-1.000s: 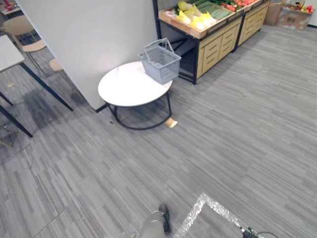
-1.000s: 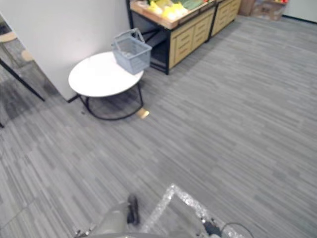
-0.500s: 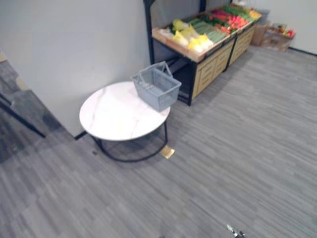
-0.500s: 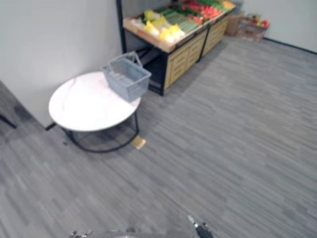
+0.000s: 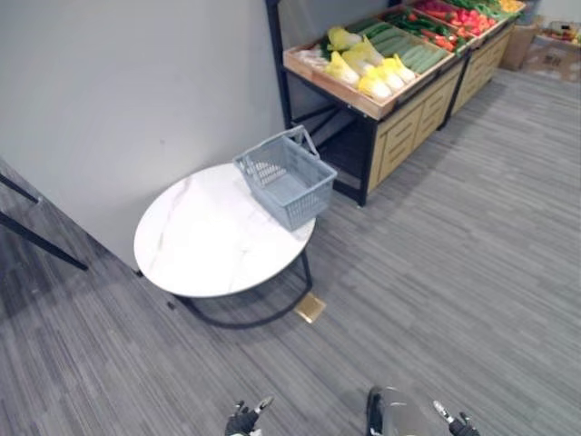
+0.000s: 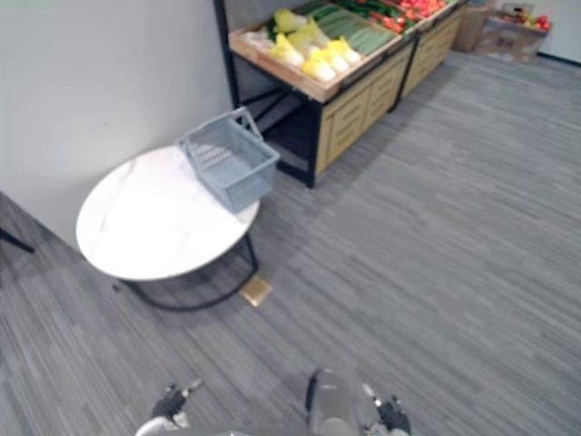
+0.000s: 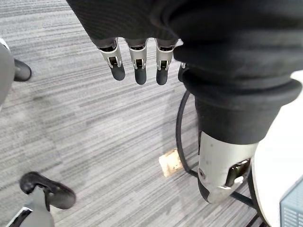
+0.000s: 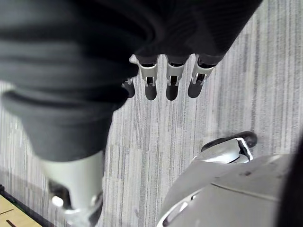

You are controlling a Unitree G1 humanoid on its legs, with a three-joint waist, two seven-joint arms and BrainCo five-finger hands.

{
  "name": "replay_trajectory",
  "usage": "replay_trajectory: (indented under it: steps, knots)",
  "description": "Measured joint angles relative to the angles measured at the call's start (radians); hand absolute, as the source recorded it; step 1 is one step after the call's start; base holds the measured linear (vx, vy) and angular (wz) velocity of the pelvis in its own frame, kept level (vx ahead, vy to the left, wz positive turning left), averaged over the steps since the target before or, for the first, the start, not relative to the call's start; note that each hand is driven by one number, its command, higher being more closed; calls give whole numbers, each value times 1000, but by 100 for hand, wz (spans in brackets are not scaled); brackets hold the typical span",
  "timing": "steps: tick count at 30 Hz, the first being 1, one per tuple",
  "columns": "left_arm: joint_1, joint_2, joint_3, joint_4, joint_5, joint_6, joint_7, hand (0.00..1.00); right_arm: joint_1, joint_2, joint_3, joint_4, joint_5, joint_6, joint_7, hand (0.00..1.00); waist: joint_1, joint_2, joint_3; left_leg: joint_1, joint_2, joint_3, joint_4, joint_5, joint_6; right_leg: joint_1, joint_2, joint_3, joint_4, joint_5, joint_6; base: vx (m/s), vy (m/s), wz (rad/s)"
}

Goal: Pick vegetable in the basket

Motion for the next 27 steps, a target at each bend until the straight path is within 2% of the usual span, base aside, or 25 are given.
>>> replay_trajectory:
  steps: [1, 3, 4, 5, 6, 7, 8, 9, 10, 12, 13, 14, 15, 17, 18, 19, 20, 21, 23, 24, 25, 26, 27]
  knots:
    - [4, -10, 12, -1, 0, -1, 0, 0, 4, -7, -2, 4, 0, 1, 0, 0, 1, 14, -9, -24, 26, -32, 66, 23, 0, 38, 18, -21, -27, -19, -5, 487, -274, 37]
    - [13, -14, 23, -3, 0, -3, -2, 0, 0, -13, -2, 21, -1, 1, 1, 0, 3, 25, -17, -93, 53, -78, 216, 68, -15, 98, 44, -44, -88, -27, -13, 354, -181, 29]
    - [14, -8, 37, -4, 0, -2, -3, 0, -3, -16, 0, 28, -1, 3, 2, 0, 1, 29, -20, -191, 70, -123, 401, 143, -83, 147, 56, -67, -133, -29, -16, 322, -129, 32]
    - [13, -3, 41, -4, -1, -2, -3, 0, -5, -16, 2, 30, -1, 4, 2, 0, 1, 27, -17, -244, 80, -142, 507, 205, -135, 179, 58, -77, -159, -30, -22, 399, -119, 41]
    - [16, 8, 41, -4, -7, 0, -3, 0, -8, -17, 4, 38, -1, 6, 1, 0, 5, 25, -12, -358, 100, -142, 744, 253, -156, 250, 68, -94, -212, -30, -31, 491, -122, 30]
    - [28, 17, 52, -7, -31, 0, -3, 0, -10, -16, 24, 41, -1, 13, -4, 0, 11, 14, -1, -437, 120, -84, 912, 220, -118, 337, 71, -102, -263, -28, -35, 408, -72, 21]
    - [34, 24, 53, -15, -42, -2, -1, 0, -14, -15, 40, 44, -1, 15, -4, 0, 17, 3, 4, -468, 124, -46, 960, 192, -101, 379, 67, -103, -287, -27, -34, 392, -55, 0]
    - [36, 30, 62, -32, -48, -4, 2, 0, -27, -12, 51, 44, -1, 14, -4, 0, 34, -10, 5, -521, 127, 36, 987, 135, -69, 443, 56, -99, -333, -24, -30, 372, -4, -13]
    - [34, 30, 62, -41, -50, -9, 3, 0, -47, -11, 52, 46, 0, 14, -5, 0, 41, -12, 7, -576, 128, 110, 954, 82, -44, 494, 44, -98, -372, -22, -27, 435, 46, -16]
    - [31, 31, 59, -43, -71, -14, 3, 0, -75, -11, 50, 54, 0, 13, -6, 0, 49, -13, 8, -620, 124, 209, 809, 45, -33, 549, 22, -102, -412, -14, -11, 434, 119, -8]
    - [33, 35, 35, -39, -74, -17, 10, 0, -81, -18, 54, 43, 1, 9, -7, 0, 51, -1, 8, -617, 103, 342, 495, 134, 35, 596, 25, -116, -435, -11, 11, 446, 135, 23]
    - [35, 33, 10, -34, -75, -17, 12, 0, -72, -21, 62, 31, 1, 4, -9, 0, 50, 17, 7, -617, 91, 410, 337, 206, 107, 613, 40, -115, -434, -24, 35, 461, 159, 53]
    - [33, 37, -4, -29, -76, -18, 13, 0, -66, -14, 64, 38, 1, 4, -14, 0, 49, 4, 1, -593, 73, 446, 310, 174, 146, 622, 30, -116, -437, -32, 47, 290, 133, 100]
    - [18, 55, -8, -27, -76, -22, 16, 0, -61, -2, 90, 45, 1, 5, -24, 0, 35, -39, 2, -564, -40, 423, 152, 176, 156, 625, -7, -110, -446, -23, 43, 433, 238, 124]
    - [13, 66, -11, -24, -76, -20, 18, 0, -74, -2, 96, 45, 1, 5, -25, 0, 38, -50, 7, -564, -68, 407, 130, 180, 158, 632, -12, -101, -458, -8, 35, 505, 233, 92]
    - [13, 81, -12, -15, -76, -13, 22, 0, -94, -9, 114, 43, 1, 3, -26, 0, 43, -54, 8, -547, -96, 394, 120, 174, 165, 642, -29, -76, -441, 21, 62, 256, 92, 46]
    - [13, 82, -13, -10, -76, -11, 24, 0, -95, -10, 119, 43, 1, 2, -26, 0, 45, -54, 7, -537, -100, 394, 115, 173, 165, 645, -33, -69, -431, 23, 63, 301, 97, 20]
    - [16, 91, -25, 10, -75, -9, 27, 0, -95, -12, 127, 41, 0, -3, -24, 0, 54, -55, 7, -481, -123, 392, 70, 170, 163, 644, -48, -41, -363, 36, 52, 222, 77, 4]
    - [36, 108, -54, 22, -69, -5, 26, 0, -87, -11, 140, 41, 0, -10, -24, 0, 57, -57, 7, -393, -147, 384, -7, 169, 156, 598, -69, 1, -176, 70, 53, 268, 87, 5]
    - [54, 110, -66, 29, -68, -2, 26, 0, -78, -11, 144, 41, 0, -11, -24, 0, 56, -40, -3, -342, -154, 378, -43, 164, 147, 537, -85, 35, -10, 122, 77, 263, 36, 9]
    - [66, 117, -94, 41, -68, 0, 28, 0, -72, -7, 156, 41, 0, -11, -23, 0, 49, -43, -3, -317, -155, 361, -49, 141, 136, 459, -97, 67, 174, 147, 110, 247, 12, 15]
    - [66, 125, -111, 45, -68, 2, 29, 0, -70, -5, 158, 40, 0, -11, -22, 0, 45, -47, -1, -305, -155, 356, -49, 131, 128, 419, -107, 74, 246, 138, 97, 228, -29, 26]
    - [66, 134, -129, 49, -68, 8, 33, 0, -67, -5, 159, 39, 1, -11, -23, 0, 43, -48, 3, -280, -156, 343, -51, 126, 128, 353, -122, 61, 336, 87, 88, 200, -43, 33]
